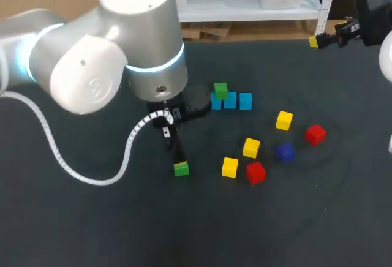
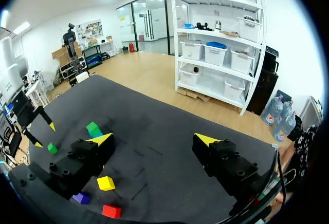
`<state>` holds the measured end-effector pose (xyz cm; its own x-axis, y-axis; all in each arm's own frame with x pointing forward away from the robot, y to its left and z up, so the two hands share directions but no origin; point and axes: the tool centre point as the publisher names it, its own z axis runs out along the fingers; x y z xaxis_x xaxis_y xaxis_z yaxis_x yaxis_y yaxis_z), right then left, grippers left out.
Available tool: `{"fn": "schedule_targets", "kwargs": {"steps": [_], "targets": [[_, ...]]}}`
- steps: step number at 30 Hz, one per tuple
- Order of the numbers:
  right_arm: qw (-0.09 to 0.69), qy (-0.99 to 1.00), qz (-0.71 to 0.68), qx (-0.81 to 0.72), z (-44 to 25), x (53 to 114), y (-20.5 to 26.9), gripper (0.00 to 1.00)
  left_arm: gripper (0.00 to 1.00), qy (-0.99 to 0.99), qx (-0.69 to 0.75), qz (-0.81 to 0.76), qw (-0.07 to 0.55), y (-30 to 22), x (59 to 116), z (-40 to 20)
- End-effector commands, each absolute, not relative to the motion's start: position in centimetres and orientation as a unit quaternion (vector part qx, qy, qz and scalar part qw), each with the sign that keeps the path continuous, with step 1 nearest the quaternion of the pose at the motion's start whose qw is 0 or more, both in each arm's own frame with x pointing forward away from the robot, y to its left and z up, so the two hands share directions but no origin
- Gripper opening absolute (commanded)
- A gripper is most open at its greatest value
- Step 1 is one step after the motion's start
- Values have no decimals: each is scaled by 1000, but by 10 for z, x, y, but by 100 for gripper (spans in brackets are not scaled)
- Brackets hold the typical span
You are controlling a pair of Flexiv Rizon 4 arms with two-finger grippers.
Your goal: Place the blue cubes, place green cubes on the blue cubes, place the yellow cubes on the green cubes, then place the red cubes on the yellow cubes, and place purple cube on the red cubes.
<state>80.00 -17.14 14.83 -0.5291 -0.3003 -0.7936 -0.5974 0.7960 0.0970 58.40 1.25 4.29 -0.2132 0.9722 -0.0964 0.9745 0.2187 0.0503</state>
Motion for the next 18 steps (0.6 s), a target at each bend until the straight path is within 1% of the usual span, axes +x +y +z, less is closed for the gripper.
{"fn": "schedule_targets", "kwargs": {"steps": [1, 18], "targets": [[409, 854, 184, -263, 148, 800, -172, 100, 100, 775, 627, 1, 86, 14, 572, 45], [409, 854, 184, -263, 148, 800, -172, 100, 100, 742, 669, -39, 24, 4, 560, 13]]}}
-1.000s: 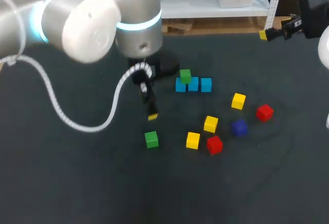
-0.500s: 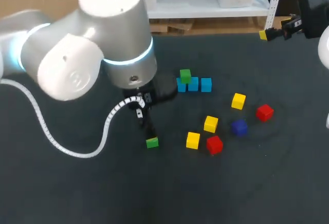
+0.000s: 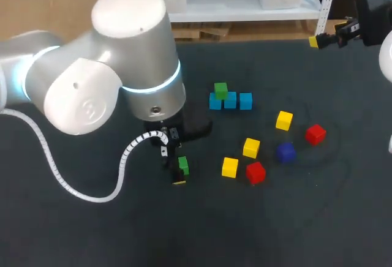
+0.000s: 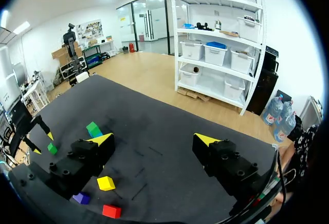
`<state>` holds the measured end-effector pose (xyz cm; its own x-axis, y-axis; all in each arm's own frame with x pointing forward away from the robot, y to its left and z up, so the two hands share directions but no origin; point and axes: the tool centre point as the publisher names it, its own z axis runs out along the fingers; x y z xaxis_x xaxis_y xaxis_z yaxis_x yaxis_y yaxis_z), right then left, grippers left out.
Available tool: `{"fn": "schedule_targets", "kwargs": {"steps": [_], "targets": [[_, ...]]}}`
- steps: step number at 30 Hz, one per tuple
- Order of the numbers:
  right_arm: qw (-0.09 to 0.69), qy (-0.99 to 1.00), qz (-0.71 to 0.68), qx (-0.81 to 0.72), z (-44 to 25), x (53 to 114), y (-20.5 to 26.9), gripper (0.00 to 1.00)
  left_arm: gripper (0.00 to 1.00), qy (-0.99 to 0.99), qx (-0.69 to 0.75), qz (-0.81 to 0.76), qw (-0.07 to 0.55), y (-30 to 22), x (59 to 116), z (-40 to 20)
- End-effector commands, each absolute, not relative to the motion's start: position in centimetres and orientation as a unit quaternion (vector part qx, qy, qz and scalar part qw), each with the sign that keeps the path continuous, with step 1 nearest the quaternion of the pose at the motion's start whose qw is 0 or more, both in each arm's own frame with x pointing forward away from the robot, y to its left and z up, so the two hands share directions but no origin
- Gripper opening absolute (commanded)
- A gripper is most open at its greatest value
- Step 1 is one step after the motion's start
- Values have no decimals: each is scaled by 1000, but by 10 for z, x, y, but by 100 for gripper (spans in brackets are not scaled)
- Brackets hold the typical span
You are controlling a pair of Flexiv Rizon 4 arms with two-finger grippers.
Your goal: Place the blue cubes, place green cubes on the blue cubes, place the yellow cubes on the green cubes, then place the red cubes on the yellow cubes, and place purple cube on the red cubes.
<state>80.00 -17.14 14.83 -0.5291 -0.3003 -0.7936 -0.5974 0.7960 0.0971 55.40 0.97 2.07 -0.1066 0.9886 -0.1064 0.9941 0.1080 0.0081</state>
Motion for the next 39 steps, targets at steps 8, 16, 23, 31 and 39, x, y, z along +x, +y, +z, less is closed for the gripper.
{"fn": "schedule_targets", "kwargs": {"steps": [8, 16, 23, 31, 39], "targets": [[409, 854, 184, -263, 148, 800, -172, 100, 100, 745, 665, -45, 7, 3, 565, 2], [409, 854, 184, -263, 148, 800, -172, 100, 40, 751, 659, -38, 6, 6, 569, 1], [409, 854, 184, -263, 148, 800, -172, 100, 0, 752, 658, -25, 10, 8, 571, 6], [409, 854, 184, -263, 148, 800, -172, 100, 0, 743, 668, -1, 38, 5, 588, 40], [409, 854, 184, -263, 148, 800, -172, 100, 0, 709, 700, 28, 76, -21, 630, 92]]}}
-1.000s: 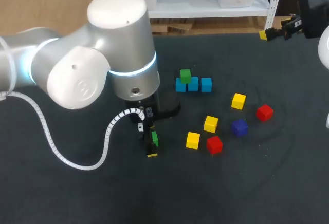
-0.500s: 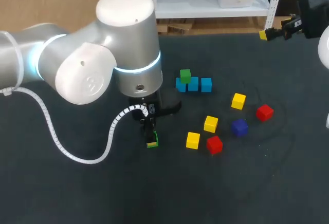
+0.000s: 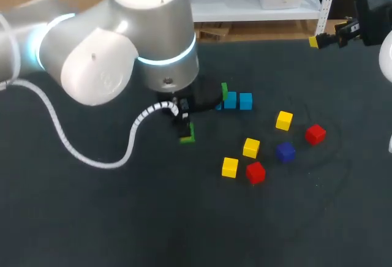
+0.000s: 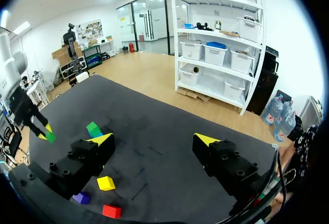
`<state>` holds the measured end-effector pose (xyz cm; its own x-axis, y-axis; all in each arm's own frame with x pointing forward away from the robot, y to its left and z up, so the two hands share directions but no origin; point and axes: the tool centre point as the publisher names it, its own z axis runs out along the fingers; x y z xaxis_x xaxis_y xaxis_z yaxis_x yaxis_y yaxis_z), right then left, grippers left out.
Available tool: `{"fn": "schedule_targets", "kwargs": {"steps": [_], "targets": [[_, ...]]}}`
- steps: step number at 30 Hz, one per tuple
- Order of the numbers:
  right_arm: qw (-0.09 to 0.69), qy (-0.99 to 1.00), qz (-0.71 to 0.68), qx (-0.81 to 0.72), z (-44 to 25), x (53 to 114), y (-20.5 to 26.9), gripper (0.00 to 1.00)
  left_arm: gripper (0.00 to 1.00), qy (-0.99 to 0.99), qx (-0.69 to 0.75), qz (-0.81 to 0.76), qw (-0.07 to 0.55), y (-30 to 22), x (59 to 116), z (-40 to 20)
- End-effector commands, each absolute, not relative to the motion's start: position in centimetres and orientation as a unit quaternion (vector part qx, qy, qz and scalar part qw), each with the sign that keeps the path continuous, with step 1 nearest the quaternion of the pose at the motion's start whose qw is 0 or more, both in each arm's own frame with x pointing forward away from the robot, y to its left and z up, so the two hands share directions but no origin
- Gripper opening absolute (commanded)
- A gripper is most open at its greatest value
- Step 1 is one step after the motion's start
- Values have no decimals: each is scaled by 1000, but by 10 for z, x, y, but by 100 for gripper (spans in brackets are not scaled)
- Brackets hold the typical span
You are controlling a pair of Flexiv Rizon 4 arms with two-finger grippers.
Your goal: Place the blue cubes, place green cubes on the blue cubes, place the yellow cubes on the green cubes, then place the red cubes on the yellow cubes, and place purple cube on the red cubes.
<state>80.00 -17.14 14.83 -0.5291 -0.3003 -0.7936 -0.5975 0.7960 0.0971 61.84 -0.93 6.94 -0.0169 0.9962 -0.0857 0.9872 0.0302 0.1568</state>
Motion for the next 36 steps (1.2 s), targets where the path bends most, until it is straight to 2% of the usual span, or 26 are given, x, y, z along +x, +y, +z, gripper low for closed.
{"fn": "schedule_targets", "kwargs": {"steps": [1, 14, 24, 36], "targets": [[409, 854, 184, -263, 148, 800, -172, 100, 0, 702, 707, 26, 77, -26, 634, 97], [409, 854, 184, -263, 148, 800, -172, 100, 0, 653, 756, -18, 48, -90, 671, 107], [409, 854, 184, -263, 148, 800, -172, 100, 0, 657, 754, -10, 14, -117, 698, 102], [409, 854, 184, -263, 148, 800, -172, 100, 0, 653, 757, -26, 12, -143, 723, 81]]}}
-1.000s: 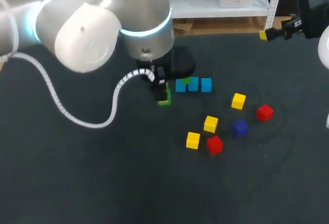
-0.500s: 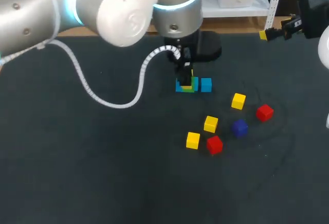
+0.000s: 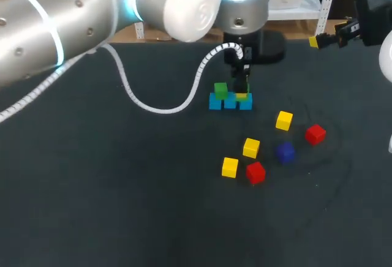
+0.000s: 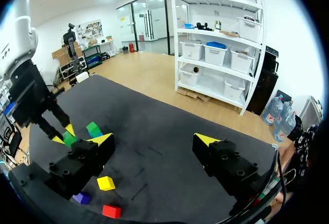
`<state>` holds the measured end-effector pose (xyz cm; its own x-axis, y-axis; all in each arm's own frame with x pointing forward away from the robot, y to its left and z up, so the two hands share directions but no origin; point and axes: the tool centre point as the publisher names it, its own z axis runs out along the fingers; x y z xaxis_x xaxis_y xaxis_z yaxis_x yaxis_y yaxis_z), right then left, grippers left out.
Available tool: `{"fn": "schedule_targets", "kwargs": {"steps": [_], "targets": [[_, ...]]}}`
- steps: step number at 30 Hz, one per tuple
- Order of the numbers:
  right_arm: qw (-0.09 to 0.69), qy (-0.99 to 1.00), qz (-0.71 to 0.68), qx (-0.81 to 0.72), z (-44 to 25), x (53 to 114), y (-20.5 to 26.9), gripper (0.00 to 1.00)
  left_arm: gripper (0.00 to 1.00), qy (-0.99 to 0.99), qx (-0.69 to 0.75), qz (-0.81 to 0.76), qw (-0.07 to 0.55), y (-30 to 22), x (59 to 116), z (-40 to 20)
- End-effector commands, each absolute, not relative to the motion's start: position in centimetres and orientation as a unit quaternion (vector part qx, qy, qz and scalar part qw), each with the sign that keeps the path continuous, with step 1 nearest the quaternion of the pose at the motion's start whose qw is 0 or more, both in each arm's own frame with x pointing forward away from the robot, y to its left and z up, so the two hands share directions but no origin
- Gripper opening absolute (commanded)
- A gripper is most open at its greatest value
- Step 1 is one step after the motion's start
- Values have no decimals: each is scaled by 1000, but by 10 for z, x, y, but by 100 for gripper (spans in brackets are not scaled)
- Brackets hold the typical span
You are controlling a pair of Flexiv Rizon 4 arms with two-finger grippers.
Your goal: Place the blue cubes, place green cubes on the blue cubes, place the yellow cubes on the green cubes, then place the red cubes on the yellow cubes, and place purple cube on the red cubes.
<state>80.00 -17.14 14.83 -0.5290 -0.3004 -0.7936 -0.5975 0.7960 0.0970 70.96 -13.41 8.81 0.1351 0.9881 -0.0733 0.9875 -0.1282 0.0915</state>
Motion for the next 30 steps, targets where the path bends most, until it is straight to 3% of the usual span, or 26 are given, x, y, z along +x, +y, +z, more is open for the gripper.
{"fn": "schedule_targets", "kwargs": {"steps": [1, 30], "targets": [[409, 854, 184, -263, 148, 800, -172, 100, 0, 652, 758, -24, 8, -142, 726, 77], [409, 854, 184, -263, 148, 800, -172, 100, 0, 673, 739, -8, -15, -142, 780, 48]]}}
